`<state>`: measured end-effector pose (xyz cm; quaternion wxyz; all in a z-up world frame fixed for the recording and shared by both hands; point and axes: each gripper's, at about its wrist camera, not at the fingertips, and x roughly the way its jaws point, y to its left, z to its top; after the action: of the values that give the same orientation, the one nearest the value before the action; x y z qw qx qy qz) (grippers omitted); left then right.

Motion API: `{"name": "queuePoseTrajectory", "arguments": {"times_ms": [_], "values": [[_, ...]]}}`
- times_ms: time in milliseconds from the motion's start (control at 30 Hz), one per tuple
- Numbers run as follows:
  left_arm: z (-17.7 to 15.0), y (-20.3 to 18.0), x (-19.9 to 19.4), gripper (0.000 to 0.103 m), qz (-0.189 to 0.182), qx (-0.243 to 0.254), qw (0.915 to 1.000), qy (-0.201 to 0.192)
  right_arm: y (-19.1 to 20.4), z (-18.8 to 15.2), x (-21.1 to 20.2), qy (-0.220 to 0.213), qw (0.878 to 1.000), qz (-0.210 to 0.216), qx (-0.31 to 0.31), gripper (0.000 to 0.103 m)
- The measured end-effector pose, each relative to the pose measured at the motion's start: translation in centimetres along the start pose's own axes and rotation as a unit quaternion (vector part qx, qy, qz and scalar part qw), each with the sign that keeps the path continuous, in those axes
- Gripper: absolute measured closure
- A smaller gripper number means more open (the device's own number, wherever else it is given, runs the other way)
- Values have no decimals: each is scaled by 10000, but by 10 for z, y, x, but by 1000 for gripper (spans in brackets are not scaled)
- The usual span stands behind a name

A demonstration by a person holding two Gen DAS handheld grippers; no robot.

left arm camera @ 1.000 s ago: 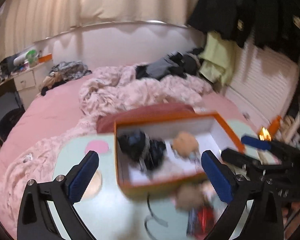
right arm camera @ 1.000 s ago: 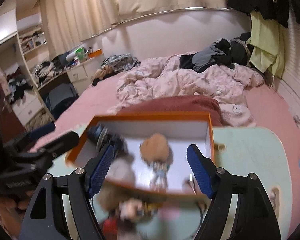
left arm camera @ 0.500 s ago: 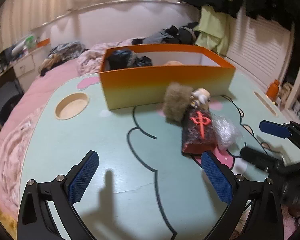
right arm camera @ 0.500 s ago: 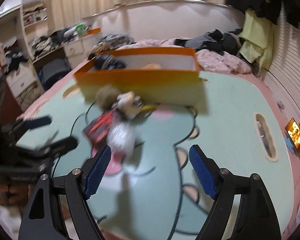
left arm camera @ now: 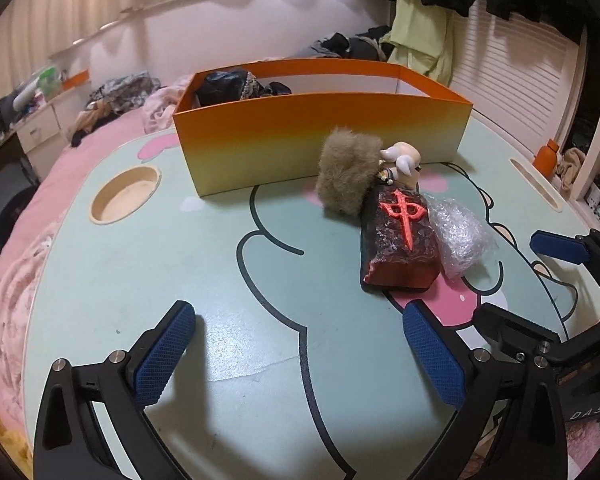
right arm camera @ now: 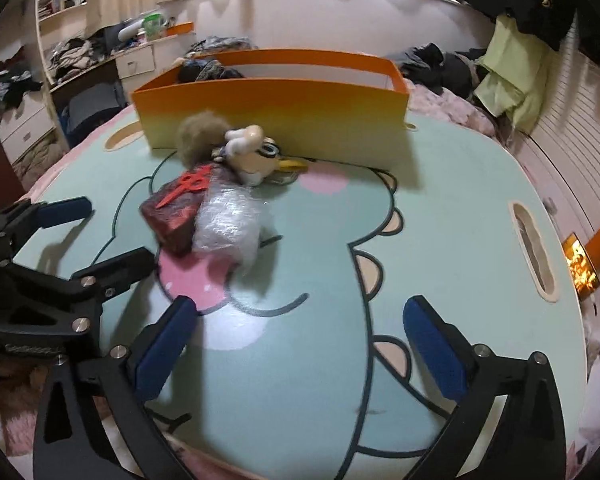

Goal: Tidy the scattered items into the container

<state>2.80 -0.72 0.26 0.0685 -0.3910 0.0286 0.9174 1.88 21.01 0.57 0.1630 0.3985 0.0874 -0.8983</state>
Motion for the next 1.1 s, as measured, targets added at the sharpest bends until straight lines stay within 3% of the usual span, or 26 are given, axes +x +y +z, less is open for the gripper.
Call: {"name": "queuePoseTrajectory", "arguments": {"times_ms": [467,667,833,967,1100], "values": [[0,-1,0,0,-3,0,10000,-3,-1,0,-5,-28,10000,19,22,0],[2,-2,0,0,-8,-1,10000,-7,-13,2,-11,-272,9965,644,462,0],[2,-3,0,0,-11,-1,10000,-9,-2,19,-14,-447,9947,861,332,1],[3,-4,0,0,-19,11,10000,-16,7,32,-6,-437,9941,948,308,22],[4,-5,0,0,-30,20,10000,-23,5,31,10,-207,9924,1147,390,36]]}}
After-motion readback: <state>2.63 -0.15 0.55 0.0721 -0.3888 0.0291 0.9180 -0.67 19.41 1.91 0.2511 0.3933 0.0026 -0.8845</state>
